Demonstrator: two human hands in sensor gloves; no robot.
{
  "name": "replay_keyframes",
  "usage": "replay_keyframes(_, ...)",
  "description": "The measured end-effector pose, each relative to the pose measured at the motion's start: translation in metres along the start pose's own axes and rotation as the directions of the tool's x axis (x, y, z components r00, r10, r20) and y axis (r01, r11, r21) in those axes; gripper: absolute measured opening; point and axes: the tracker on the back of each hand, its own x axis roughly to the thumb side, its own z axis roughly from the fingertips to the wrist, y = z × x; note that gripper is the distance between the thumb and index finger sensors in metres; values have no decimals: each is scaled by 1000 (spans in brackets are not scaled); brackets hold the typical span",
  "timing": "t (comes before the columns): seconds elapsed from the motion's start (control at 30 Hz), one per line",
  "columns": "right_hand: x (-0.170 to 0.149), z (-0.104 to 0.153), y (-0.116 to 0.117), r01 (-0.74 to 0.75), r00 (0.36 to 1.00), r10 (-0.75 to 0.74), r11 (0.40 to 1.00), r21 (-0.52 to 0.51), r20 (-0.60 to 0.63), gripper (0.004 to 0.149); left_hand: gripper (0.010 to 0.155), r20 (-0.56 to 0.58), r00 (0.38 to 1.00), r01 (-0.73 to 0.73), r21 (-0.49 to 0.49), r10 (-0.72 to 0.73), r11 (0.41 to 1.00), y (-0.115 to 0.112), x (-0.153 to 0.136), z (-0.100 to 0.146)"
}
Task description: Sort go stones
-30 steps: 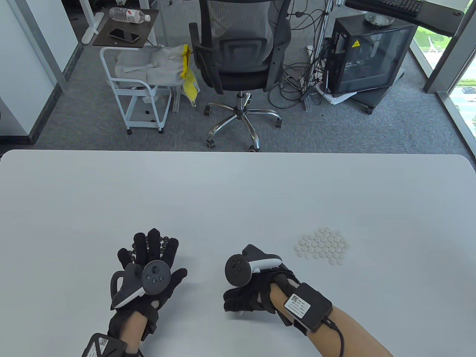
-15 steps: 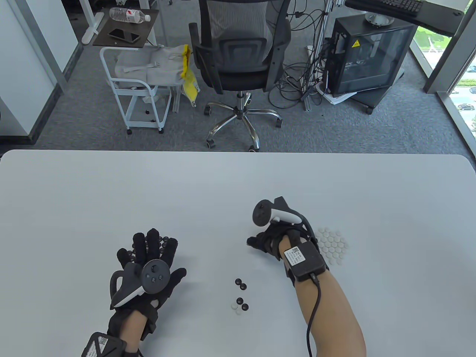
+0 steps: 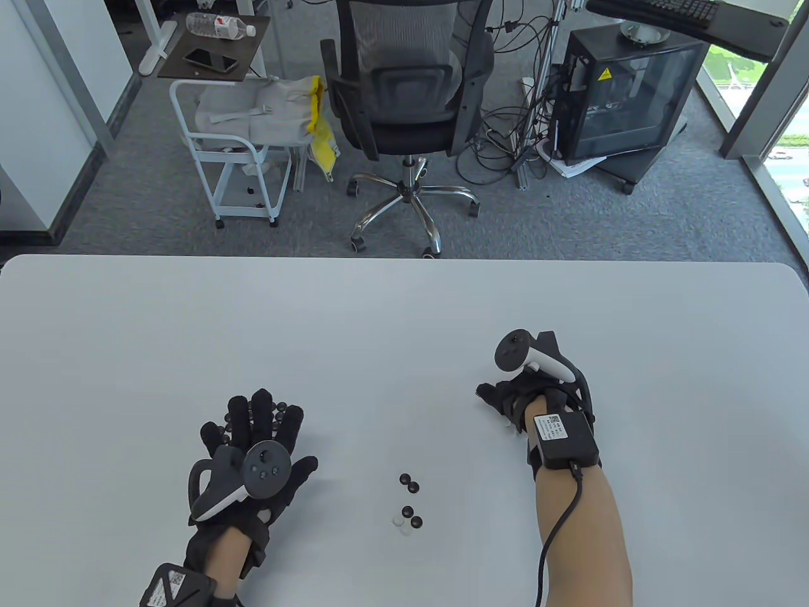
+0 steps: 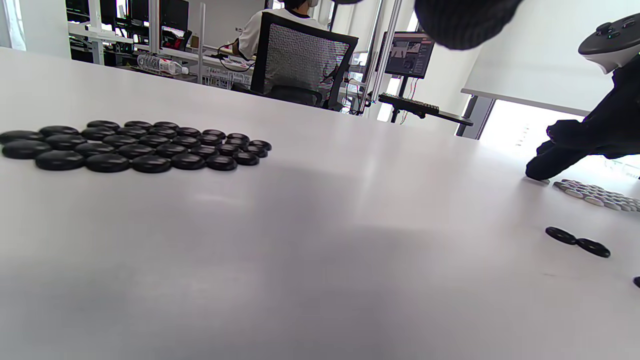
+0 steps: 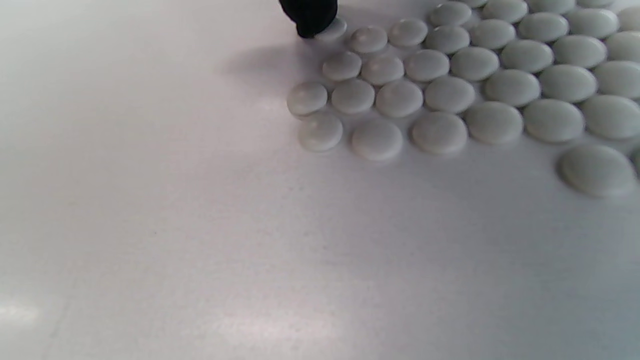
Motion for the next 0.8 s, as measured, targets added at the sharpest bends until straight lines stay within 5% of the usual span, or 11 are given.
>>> replay_keyframes(0.23,7,5,-7,0,1000,0,1000,25,7,73,80,0,1000,3,-3,-3,1000,0,0,0)
replay_keyframes(0.4,44,21,-4,-172,975,160,983,69,155,71,80,-1,1000,-5,3,5,1000,1,0,0)
replay_keyframes(0.5,77,41,15,-314,906,275,946,76,321,70,80,-1,1000,-6,4,6,1000,0,-1,0)
replay_keyframes(0.67,118,79,59,-374,777,258,923,91,574,67,80,-2,1000,-3,3,3,1000,0,-1,0)
replay_keyframes(0.8,136,97,90,-477,698,300,872,110,651,69,80,-2,1000,-4,5,4,1000,0,-1,0)
